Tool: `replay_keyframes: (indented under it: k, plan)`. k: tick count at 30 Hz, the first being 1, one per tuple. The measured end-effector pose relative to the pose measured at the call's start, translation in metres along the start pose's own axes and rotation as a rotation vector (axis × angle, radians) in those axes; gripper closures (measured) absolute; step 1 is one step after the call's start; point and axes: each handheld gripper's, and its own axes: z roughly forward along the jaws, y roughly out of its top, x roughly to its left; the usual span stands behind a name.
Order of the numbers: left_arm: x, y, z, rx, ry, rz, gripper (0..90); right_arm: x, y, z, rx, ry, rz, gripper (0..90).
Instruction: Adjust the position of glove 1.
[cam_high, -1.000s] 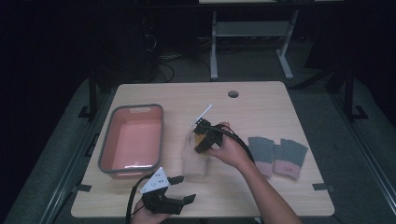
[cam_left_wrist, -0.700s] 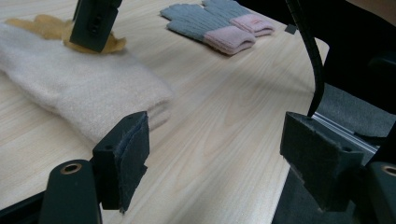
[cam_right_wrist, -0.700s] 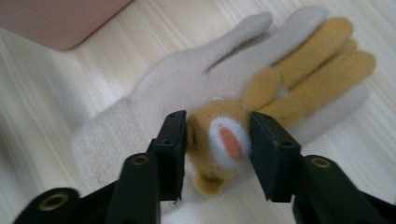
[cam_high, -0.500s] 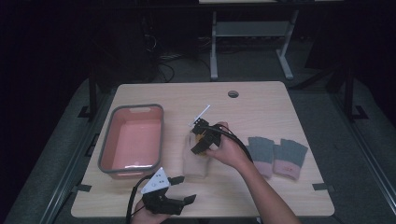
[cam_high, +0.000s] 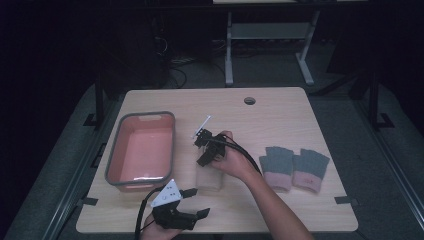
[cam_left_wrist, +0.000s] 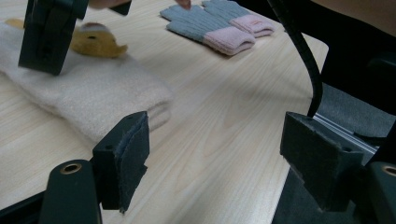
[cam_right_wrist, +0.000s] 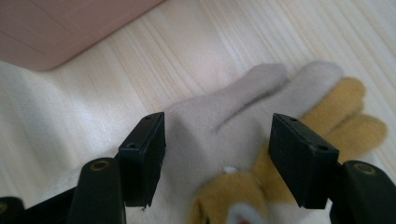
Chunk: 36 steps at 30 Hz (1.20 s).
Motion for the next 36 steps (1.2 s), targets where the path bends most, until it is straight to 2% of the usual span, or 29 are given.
replay_keyframes:
  k: [4,5,7,11,16,20,25,30,31,32,34,36]
  plan:
    - [0.001,0.000,0.000,0.002,-0.004,-0.005,23.9,0.004,-0.001,0.008,0.037,-0.031,-0.042,37.2]
    - [0.001,0.000,0.000,-0.008,-0.022,-0.030,23.9,0.004,-0.001,0.008,0.037,-0.038,-0.053,37.9]
    - [0.000,0.002,-0.001,-0.012,-0.021,-0.024,23.9,0.004,-0.003,0.007,0.043,-0.026,-0.057,39.2]
    - [0.000,0.004,-0.001,-0.022,-0.024,-0.043,23.7,0.001,-0.010,0.004,0.047,-0.022,-0.082,39.7]
    - [-0.001,0.006,0.003,-0.016,-0.028,-0.058,23.0,-0.005,-0.020,-0.001,0.054,-0.010,-0.085,39.9]
    - [-0.005,0.008,0.011,0.003,-0.025,-0.057,22.8,-0.011,-0.032,-0.007,0.057,-0.003,-0.113,39.5]
    - [-0.007,0.010,0.015,0.019,-0.017,-0.065,21.8,-0.014,-0.041,-0.011,0.052,-0.011,-0.120,39.4]
    - [-0.003,0.017,0.021,0.031,0.004,-0.076,21.3,-0.018,-0.050,-0.015,0.030,0.002,-0.089,36.1]
    - [0.000,0.021,0.024,0.022,0.010,-0.092,21.3,-0.020,-0.052,-0.018,0.012,0.012,-0.058,33.7]
    - [0.000,0.021,0.024,0.022,0.010,-0.092,21.2,-0.020,-0.052,-0.018,0.012,0.012,-0.058,33.7]
    - [0.005,0.028,0.028,0.020,0.026,-0.104,20.6,-0.023,-0.056,-0.029,-0.032,0.032,0.001,31.7]
    - [0.009,0.034,0.033,0.038,0.055,-0.091,20.4,-0.026,-0.060,-0.037,-0.058,0.047,0.046,32.0]
